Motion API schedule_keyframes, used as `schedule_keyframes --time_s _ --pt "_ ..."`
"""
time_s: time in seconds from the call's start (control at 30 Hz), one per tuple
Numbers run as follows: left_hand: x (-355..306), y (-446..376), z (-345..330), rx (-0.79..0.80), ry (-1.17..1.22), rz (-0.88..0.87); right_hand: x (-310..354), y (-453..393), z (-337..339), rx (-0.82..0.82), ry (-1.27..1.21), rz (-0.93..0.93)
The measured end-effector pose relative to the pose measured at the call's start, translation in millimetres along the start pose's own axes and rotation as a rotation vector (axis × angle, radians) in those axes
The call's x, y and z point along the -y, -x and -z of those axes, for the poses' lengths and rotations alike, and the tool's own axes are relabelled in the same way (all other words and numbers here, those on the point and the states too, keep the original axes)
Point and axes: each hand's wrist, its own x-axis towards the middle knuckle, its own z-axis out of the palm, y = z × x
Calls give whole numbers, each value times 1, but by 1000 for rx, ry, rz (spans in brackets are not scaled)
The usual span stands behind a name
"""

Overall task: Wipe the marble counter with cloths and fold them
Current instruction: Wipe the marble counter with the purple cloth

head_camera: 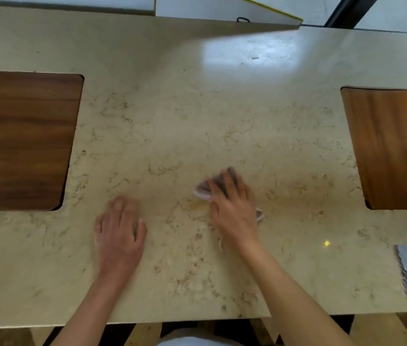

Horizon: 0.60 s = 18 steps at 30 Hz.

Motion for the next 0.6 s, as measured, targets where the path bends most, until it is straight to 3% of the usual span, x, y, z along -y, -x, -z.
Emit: schedule_keyframes --time_s 0.13,0.17,0.23,0.3,0.37,0.4,0.47,0.53,0.6 --pt "62 -4 18 2 -81 94 -34 -23 11 -75 -34 -519" --pt "70 -5 18 6 -86 105 -18 -27 12 -85 -32 -555" --pt "72 -5 16 1 -98 104 35 -20 5 -77 -37 -381" --pt "71 -6 14 -6 -94 102 83 3 -6 -3 -82 -17" --pt "73 -6 16 -8 -97 97 93 20 -9 78 -91 253" --pt "74 -5 16 -8 -100 95 83 17 -9 99 -108 272" --pt "75 -6 16 -1 -113 92 56 -3 -9 31 -80 100" --pt "75 -6 15 6 -122 88 41 -31 -5 -71 -63 -221" --pt "77 -6 15 0 -100 88 59 -48 -4 -84 -94 -383"
